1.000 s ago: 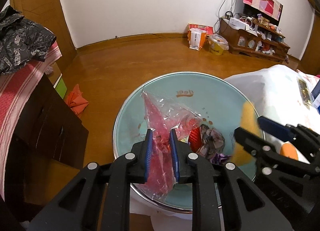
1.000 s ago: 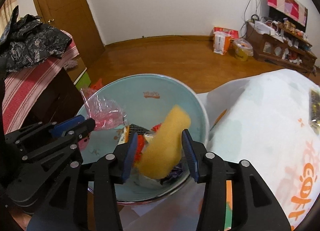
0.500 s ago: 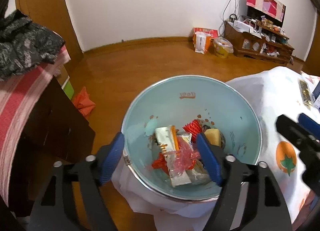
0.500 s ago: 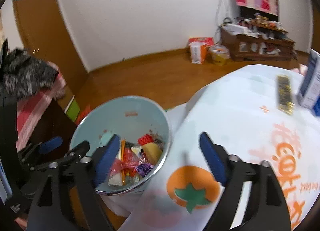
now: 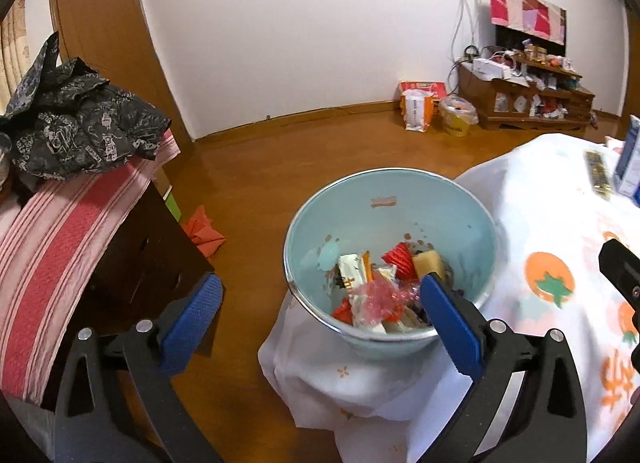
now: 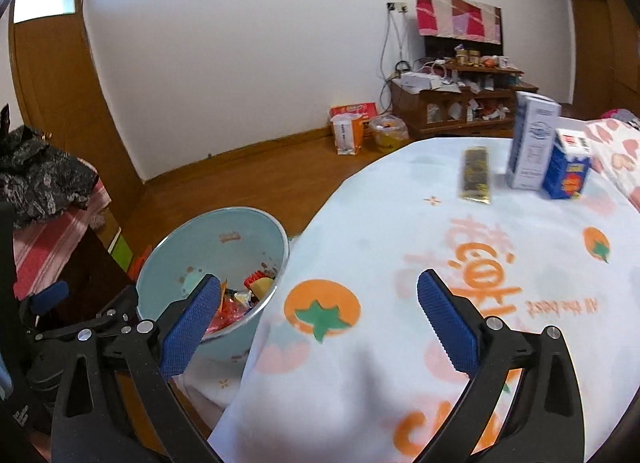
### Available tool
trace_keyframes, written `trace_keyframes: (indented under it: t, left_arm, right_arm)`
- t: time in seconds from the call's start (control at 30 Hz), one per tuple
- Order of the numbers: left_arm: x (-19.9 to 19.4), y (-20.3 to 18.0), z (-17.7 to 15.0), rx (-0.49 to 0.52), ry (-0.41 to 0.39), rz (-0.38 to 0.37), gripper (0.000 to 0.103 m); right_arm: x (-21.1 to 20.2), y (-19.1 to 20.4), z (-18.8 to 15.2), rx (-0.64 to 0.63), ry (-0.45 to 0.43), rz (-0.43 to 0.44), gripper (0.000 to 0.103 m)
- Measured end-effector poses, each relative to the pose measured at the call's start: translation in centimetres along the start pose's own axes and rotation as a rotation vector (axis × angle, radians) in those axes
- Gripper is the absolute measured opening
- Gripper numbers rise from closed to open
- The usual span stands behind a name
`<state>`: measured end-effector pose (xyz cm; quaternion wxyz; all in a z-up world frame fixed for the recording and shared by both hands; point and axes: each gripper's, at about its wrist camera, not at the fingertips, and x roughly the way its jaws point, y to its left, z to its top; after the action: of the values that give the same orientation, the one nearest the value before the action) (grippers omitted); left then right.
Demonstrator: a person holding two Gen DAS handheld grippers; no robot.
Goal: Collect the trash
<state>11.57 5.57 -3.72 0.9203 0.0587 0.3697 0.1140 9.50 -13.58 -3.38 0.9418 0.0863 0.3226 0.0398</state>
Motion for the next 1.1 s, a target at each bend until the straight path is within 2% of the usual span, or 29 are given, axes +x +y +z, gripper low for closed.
trace_keyframes:
  t: [0.2,0.47,0.6,0.83,1.1]
  left_arm:
    - [-4.3,0.4,-0.7,-0.018,-0.091,-0.032,0.097]
    - [-10.7,1.0,-1.4,-0.048,-0.228,-0.072,0.097]
    - [-13.9,1.0,-1.9,-0.041,-0.312,-0.059,0.097]
    - [-16.5,1.2,-1.9,-0.039,-0.368,-0.059,0.097]
    - [-17.8,1.7,-2.0,-0.053,-0.386,-0.074,0.097]
  right_arm:
    - [-4.7,0.5,-0.6,-0.022,-0.092,-0.025,0.097]
    - [-11.6,1.1,-0.8,-0.047,-0.282,-0.059,0.098]
    - [-14.5,1.1,-0.8,-0.036,-0.351,-0.048,0.098]
    - [-17.2,0.5,-0.8,0.004,-0.411,-0.05,0.098]
    - [-18.4,0.3,-0.9,0.009,-0.438,-0.052,0.098]
